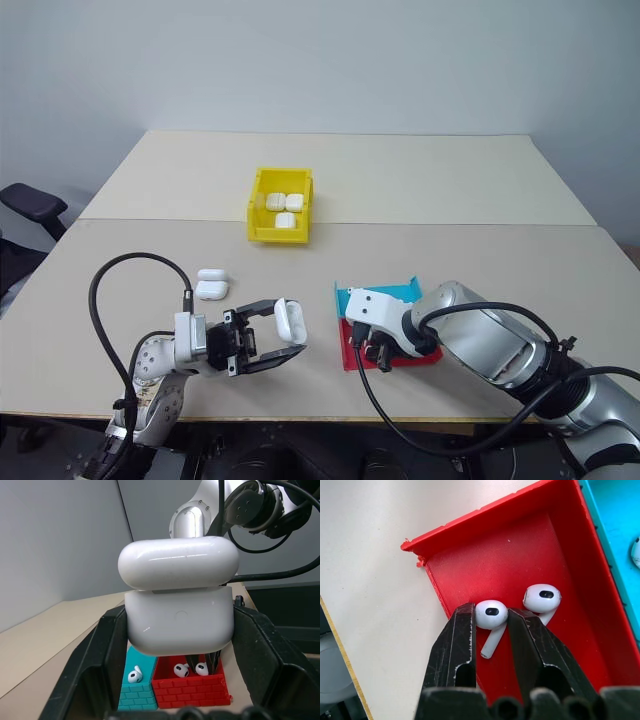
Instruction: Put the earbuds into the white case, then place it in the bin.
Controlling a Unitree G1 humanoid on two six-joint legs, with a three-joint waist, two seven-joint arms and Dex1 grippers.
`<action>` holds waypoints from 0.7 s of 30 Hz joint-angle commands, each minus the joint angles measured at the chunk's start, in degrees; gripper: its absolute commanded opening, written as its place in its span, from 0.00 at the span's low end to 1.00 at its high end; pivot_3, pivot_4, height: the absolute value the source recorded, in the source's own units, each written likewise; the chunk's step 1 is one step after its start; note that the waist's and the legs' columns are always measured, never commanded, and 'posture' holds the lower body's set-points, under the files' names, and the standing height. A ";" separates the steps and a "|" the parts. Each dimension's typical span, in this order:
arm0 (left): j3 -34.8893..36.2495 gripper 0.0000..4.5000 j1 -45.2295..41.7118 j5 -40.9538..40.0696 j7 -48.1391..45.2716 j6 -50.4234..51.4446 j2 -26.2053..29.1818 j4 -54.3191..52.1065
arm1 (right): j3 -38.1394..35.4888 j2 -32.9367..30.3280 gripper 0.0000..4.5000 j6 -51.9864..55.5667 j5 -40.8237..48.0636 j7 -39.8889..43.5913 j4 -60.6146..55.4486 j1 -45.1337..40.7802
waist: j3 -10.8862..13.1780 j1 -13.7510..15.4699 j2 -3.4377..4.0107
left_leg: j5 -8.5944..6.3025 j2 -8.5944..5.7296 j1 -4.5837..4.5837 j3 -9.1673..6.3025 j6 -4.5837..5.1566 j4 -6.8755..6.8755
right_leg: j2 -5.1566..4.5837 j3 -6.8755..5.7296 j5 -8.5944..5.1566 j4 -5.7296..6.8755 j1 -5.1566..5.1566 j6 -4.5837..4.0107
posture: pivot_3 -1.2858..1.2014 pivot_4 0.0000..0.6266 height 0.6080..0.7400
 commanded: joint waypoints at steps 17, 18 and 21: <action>0.32 0.62 -2.65 -7.93 -0.34 5.16 -0.99 -5.53 | -44.38 2.60 0.25 -4.43 18.25 2.79 -5.50 -0.43 | 0.00 0.15 -0.01 | -0.01 0.00 -0.03 -0.01 0.02 0.00 | 0.00 0.00 0.00 -0.02 0.01 0.00 | 0.52 0.24 1.00; 0.21 0.62 -3.18 -8.89 -0.44 6.13 -1.27 -5.94 | -47.48 4.00 0.25 -6.16 19.63 2.59 -5.18 0.02 | 0.00 0.16 -0.01 | -0.01 0.00 -0.03 -0.01 0.01 -0.01 | 0.01 0.00 0.00 -0.03 0.02 0.01 | 0.52 0.24 1.00; -0.50 0.62 -5.37 -11.41 -0.76 8.18 -3.41 -6.20 | -54.08 9.90 0.25 -18.95 21.58 3.50 -6.81 4.34 | 0.00 0.28 -0.02 | -0.01 -0.02 -0.02 0.00 0.02 0.00 | 0.02 -0.05 0.01 -0.07 0.11 0.02 | 0.52 0.24 1.00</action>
